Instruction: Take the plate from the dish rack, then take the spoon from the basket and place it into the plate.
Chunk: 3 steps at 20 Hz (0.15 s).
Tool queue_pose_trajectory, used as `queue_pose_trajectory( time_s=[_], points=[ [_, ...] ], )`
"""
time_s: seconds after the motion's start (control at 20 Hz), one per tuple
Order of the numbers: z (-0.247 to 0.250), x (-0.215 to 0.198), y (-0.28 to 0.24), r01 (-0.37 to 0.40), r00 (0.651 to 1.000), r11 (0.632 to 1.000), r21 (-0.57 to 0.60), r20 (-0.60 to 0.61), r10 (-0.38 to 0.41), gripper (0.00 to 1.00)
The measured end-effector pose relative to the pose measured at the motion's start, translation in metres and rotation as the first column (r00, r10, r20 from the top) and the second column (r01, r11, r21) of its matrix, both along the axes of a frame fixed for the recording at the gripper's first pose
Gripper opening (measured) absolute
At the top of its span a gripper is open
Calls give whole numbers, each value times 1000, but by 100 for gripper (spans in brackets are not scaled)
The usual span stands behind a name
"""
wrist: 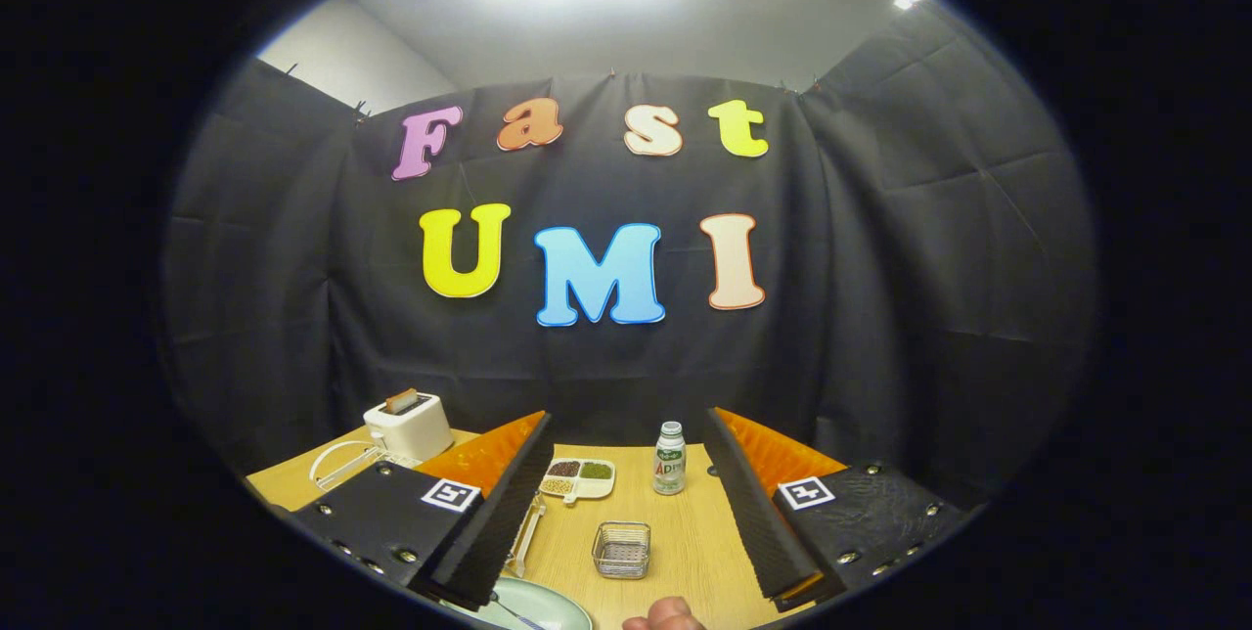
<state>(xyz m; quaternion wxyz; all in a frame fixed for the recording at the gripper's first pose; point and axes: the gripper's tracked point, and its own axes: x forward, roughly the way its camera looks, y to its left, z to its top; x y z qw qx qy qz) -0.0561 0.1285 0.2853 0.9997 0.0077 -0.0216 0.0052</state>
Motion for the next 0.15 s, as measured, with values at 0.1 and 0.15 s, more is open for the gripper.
queue_pose_trajectory(
  time_s=[0.1,0.15],
  points=[
    [-3,0,-5,-10,1000,1000,-3,-5,10,95],
    [-5,0,-8,-14,1000,1000,-7,-9,14,95]
  ],
)
